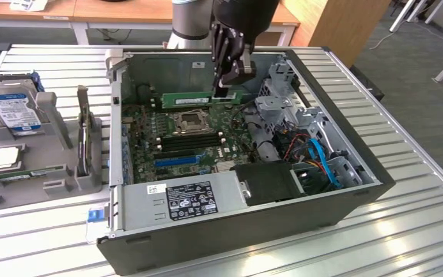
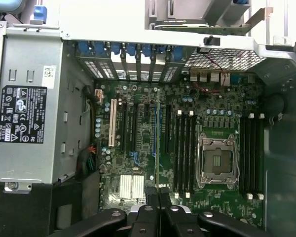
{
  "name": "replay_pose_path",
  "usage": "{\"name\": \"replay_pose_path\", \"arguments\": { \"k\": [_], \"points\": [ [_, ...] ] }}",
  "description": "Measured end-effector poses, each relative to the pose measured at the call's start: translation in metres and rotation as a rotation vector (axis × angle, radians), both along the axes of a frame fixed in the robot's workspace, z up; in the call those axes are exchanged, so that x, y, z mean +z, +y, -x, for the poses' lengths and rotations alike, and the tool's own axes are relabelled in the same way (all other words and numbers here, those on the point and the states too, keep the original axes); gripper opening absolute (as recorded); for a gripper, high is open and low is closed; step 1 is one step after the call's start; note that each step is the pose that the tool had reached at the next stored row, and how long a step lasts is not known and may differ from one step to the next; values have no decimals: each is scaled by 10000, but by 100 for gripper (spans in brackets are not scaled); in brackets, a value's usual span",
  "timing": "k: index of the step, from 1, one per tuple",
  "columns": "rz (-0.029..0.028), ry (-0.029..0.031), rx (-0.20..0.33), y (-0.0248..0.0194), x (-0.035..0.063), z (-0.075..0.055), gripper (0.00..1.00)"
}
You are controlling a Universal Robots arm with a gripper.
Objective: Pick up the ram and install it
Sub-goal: 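Pick up the ram and move it above insertion slot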
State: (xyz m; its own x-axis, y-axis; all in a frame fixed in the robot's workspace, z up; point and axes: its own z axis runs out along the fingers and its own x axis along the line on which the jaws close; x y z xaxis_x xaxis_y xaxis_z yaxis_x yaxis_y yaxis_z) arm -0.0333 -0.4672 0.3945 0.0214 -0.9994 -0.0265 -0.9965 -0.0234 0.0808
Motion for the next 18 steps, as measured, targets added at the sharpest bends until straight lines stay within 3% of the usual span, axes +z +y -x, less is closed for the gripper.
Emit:
{"name": "replay_pose_path", "arguments": {
  "k": [6, 15, 18],
  "points": [
    [2, 1, 0, 177, -7, 0, 12],
    [1, 0, 1, 516, -23, 0, 12],
    [1, 0, 0, 591, -26, 0, 12]
  ]
}}
